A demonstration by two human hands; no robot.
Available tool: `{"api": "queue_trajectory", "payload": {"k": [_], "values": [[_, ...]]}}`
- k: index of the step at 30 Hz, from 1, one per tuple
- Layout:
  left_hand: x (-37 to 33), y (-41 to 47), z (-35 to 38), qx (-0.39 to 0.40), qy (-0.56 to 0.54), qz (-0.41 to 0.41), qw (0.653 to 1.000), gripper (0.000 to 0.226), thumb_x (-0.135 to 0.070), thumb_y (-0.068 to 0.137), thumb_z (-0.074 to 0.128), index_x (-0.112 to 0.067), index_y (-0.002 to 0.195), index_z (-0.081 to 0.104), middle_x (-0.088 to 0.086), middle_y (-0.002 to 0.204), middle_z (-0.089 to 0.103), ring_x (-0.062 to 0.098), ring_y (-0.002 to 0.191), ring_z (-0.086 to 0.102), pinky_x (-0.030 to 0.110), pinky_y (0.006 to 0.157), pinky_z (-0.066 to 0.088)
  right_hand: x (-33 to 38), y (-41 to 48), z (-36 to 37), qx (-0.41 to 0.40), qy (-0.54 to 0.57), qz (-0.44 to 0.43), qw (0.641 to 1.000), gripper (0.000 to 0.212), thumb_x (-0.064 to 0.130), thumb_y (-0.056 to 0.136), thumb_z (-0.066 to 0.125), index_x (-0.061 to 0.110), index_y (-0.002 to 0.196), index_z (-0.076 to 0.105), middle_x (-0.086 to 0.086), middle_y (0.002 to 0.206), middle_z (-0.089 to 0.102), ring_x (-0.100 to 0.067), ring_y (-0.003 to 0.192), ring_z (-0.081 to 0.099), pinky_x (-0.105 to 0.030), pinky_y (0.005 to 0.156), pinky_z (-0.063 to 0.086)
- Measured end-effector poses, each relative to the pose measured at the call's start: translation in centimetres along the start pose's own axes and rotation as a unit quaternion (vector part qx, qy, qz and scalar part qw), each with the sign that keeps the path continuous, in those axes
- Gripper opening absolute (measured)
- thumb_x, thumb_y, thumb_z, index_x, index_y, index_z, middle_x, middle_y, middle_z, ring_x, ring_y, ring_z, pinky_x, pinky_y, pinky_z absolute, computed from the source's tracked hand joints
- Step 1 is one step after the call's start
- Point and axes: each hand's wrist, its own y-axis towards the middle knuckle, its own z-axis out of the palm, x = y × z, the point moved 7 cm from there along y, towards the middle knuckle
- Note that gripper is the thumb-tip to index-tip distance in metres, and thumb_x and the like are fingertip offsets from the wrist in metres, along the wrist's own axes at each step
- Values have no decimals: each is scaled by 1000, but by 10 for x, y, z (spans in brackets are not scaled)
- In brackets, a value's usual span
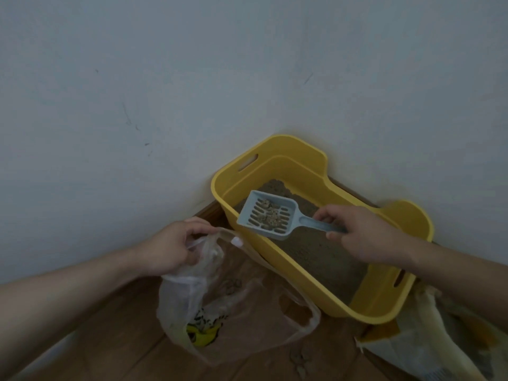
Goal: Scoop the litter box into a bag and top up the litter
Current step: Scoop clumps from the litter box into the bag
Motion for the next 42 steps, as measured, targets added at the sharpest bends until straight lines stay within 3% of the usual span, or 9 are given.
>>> {"api": "queue_trajectory", "payload": {"k": [5, 7, 10, 16, 22, 30, 42], "values": [[4, -1, -3, -6, -9, -2, 1000, 59, -1, 74, 73, -28, 126, 63, -13, 129, 54, 4, 118, 54, 32, 105, 45, 17, -11, 6, 32, -7, -43, 999, 28, 16, 94, 63, 33, 116, 59, 17, 108, 54, 3, 96, 50, -13, 75, 36], [6, -1, -3, -6, -5, -6, 1000, 61, 1, 75, 72, -27, 128, 63, -13, 130, 53, 4, 119, 53, 34, 106, 44, 21, -14, 11, 47, -16, -58, 997, 28, 18, 94, 63, 34, 117, 59, 18, 106, 52, 3, 93, 49, -13, 74, 36], [7, -3, -2, -3, -6, -6, 1000, 62, -5, 72, 72, -29, 128, 62, -14, 129, 53, 5, 119, 53, 35, 105, 45, 25, -15, 17, 70, -15, -70, 995, 29, 18, 95, 63, 34, 119, 60, 17, 107, 52, -1, 95, 51, -22, 83, 43], [8, -5, -2, -16, -53, -5, 998, 63, 8, 76, 72, -40, 114, 61, -13, 128, 54, 5, 117, 55, 26, 100, 47, 30, -12, 34, 116, -17, -86, 989, 29, 19, 95, 62, 35, 119, 64, 17, 103, 53, -3, 93, 53, -28, 84, 46], [11, -6, -4, -19, -56, -13, 998, 58, 8, 79, 71, -26, 125, 62, -12, 130, 53, 6, 117, 55, 24, 99, 48, 37, -2, 43, 116, -33, -107, 987, 28, 18, 96, 60, 32, 119, 68, 14, 100, 55, -4, 91, 54, -28, 84, 46], [13, -7, -3, -18, -89, -10, 996, 57, 8, 80, 70, -24, 126, 62, -11, 130, 54, 6, 116, 58, 20, 96, 49, 41, 6, 47, 102, -47, -99, 989, 25, 17, 100, 52, 28, 113, 70, 14, 94, 58, -7, 86, 56, -33, 79, 50], [17, -10, -4, -14, -98, -10, 995, 59, 6, 81, 70, -33, 123, 61, -15, 130, 53, 5, 117, 57, 27, 98, 51, 43, 7, 46, 87, -19, -76, 993, 25, 19, 102, 49, 28, 110, 71, 7, 90, 68, -12, 82, 61, -39, 77, 54]]}}
